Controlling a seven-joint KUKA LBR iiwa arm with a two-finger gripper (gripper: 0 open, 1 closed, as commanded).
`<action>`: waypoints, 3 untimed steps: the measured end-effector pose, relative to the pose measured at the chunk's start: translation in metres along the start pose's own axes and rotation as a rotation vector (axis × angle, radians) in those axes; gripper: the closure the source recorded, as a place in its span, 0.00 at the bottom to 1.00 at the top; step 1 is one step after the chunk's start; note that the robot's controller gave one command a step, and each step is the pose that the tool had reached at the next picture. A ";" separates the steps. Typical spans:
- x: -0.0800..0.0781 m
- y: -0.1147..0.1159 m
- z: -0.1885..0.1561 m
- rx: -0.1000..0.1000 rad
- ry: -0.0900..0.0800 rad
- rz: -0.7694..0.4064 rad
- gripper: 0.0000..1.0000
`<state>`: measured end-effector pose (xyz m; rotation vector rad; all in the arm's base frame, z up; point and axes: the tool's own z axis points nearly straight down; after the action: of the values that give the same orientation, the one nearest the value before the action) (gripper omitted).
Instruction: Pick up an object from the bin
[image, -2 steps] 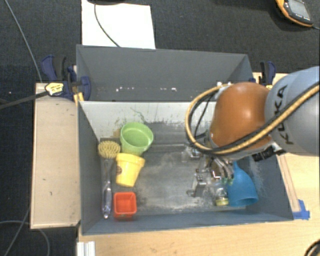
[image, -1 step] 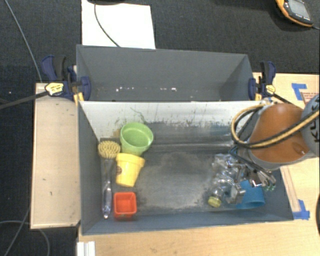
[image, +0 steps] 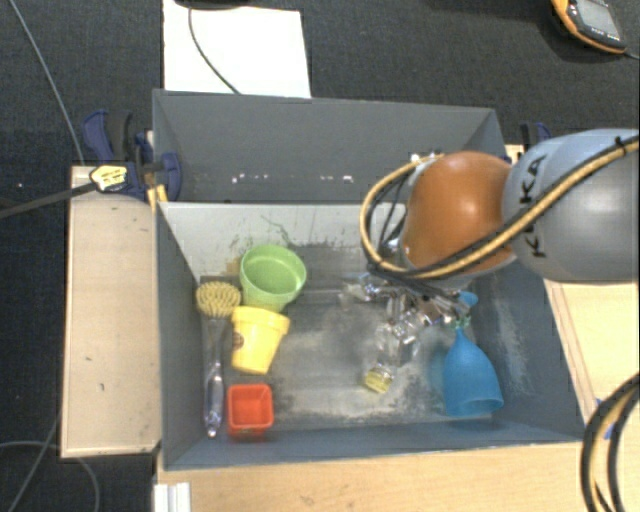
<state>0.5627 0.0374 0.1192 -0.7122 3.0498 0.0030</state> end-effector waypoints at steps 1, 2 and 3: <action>0.061 -0.126 0.013 -0.012 0.004 0.391 0.00; 0.057 -0.044 0.038 -0.007 -0.004 -0.147 0.00; 0.019 -0.079 0.049 -0.012 -0.008 -0.098 1.00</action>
Offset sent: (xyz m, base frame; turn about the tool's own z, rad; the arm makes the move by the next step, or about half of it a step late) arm -0.0445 -0.0315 -0.0492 -0.3219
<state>0.5814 -0.0419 0.0705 -0.8586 3.0061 0.0241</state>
